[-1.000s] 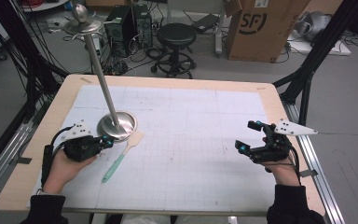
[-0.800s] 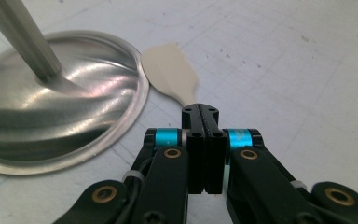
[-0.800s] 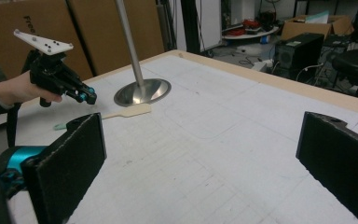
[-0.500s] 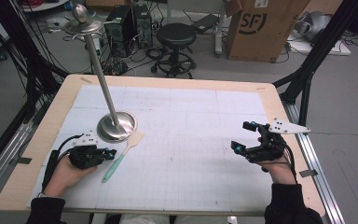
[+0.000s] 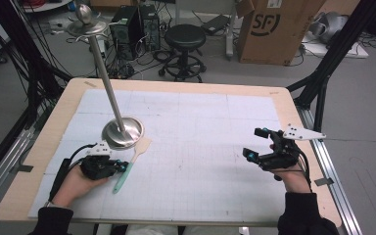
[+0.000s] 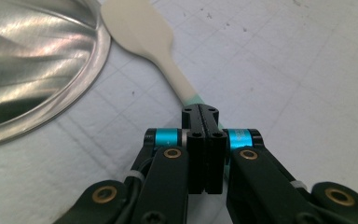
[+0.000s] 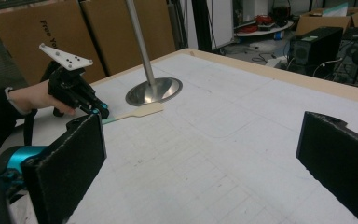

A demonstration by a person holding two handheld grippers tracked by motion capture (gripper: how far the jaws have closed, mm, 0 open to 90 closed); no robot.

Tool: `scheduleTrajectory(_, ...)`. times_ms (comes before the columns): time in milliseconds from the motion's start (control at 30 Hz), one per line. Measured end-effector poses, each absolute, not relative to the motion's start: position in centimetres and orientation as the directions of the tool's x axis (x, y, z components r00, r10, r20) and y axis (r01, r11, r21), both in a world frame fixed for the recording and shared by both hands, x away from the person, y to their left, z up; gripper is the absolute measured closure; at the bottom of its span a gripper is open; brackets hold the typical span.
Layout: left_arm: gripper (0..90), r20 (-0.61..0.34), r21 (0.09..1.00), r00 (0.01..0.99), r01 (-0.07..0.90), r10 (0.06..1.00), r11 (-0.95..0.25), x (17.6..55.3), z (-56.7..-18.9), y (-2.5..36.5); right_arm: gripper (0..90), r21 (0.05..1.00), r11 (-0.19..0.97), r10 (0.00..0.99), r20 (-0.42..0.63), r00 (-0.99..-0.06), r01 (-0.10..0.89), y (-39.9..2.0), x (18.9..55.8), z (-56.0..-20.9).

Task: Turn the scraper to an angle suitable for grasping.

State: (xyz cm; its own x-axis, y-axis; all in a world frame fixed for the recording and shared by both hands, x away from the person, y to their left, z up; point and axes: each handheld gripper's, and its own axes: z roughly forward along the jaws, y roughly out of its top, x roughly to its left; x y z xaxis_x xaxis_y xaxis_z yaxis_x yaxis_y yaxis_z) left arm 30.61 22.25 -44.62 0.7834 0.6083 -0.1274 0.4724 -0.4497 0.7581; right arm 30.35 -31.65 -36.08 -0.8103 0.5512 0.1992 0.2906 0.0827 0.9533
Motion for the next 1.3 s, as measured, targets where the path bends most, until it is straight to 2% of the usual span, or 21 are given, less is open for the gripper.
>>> scheduleTrajectory(367,89.8,-0.092,0.769,0.835,0.406,0.542,-0.495,30.4,-44.7,17.7,0.4,0.949,0.065,0.565,0.220,-0.795,0.309,-32.4,30.3,-36.6)
scheduleTrajectory(567,89.8,-0.098,0.777,0.837,0.402,0.538,-0.484,30.4,-44.8,15.2,0.4,0.948,0.065,0.565,0.223,-0.794,0.312,-32.4,30.3,-36.6)
scheduleTrajectory(700,89.8,-0.065,0.788,0.844,0.371,0.532,-0.492,30.3,-44.6,14.0,0.4,0.949,0.068,0.565,0.219,-0.795,0.309,-32.3,30.3,-36.7)
scheduleTrajectory(933,89.8,-0.112,0.822,0.789,0.415,0.605,-0.390,32.1,-43.6,14.6,0.4,0.949,0.064,0.560,0.221,-0.798,0.308,-32.5,30.3,-36.7)
scheduleTrajectory(1067,89.8,-0.113,0.804,0.787,0.431,0.606,-0.409,33.0,-43.7,14.0,0.4,0.948,0.060,0.563,0.226,-0.795,0.313,-32.6,30.3,-36.8)
scheduleTrajectory(1133,89.7,-0.075,0.804,0.803,0.400,0.591,-0.441,32.8,-43.8,13.2,0.4,0.946,0.063,0.561,0.230,-0.795,0.318,-32.5,30.4,-36.9)
scheduleTrajectory(1200,89.7,0.003,0.783,0.807,0.365,0.591,-0.503,32.9,-44.0,12.6,0.4,0.946,0.067,0.559,0.229,-0.797,0.318,-32.4,30.4,-36.9)
scheduleTrajectory(1300,89.7,0.010,0.762,0.803,0.379,0.595,-0.524,33.4,-44.4,12.1,0.4,0.945,0.077,0.555,0.223,-0.801,0.317,-32.1,30.4,-36.9)
